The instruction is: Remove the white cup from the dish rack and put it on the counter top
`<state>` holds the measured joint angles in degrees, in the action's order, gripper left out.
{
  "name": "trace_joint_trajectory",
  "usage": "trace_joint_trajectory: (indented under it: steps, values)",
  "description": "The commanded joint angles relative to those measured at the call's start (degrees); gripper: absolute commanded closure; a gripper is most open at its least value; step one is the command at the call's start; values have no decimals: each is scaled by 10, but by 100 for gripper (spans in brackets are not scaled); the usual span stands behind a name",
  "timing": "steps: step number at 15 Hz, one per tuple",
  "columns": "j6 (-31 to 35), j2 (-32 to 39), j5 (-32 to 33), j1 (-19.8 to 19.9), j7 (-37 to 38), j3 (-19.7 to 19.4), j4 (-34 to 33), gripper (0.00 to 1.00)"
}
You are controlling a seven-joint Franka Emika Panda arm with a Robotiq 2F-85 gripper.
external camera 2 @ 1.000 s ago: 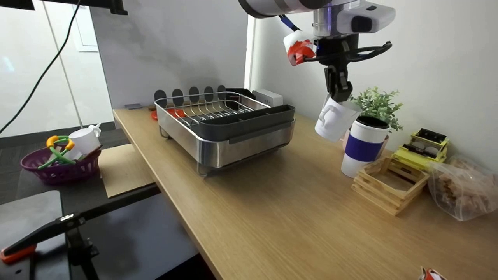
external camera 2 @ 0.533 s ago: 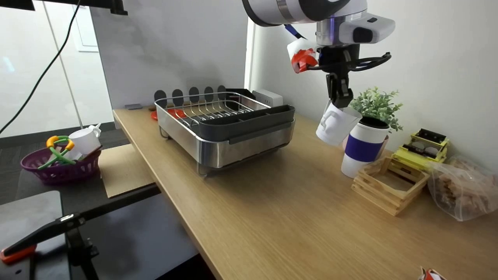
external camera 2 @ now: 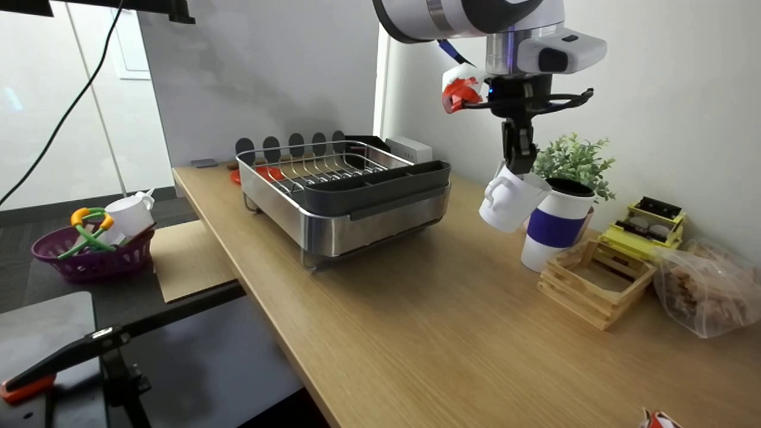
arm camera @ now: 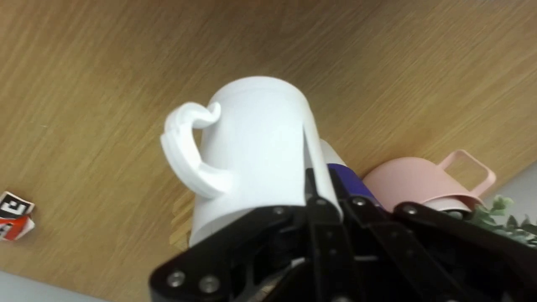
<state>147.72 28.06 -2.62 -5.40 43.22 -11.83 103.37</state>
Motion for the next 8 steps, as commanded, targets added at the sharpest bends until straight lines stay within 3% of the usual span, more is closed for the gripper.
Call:
trace_joint_trajectory:
  steps: [1, 8]
  values:
    - [-77, 20, 16, -3, 78, -19, -21, 99]
    - [-165, 47, 39, 4, 210, -28, -33, 99]
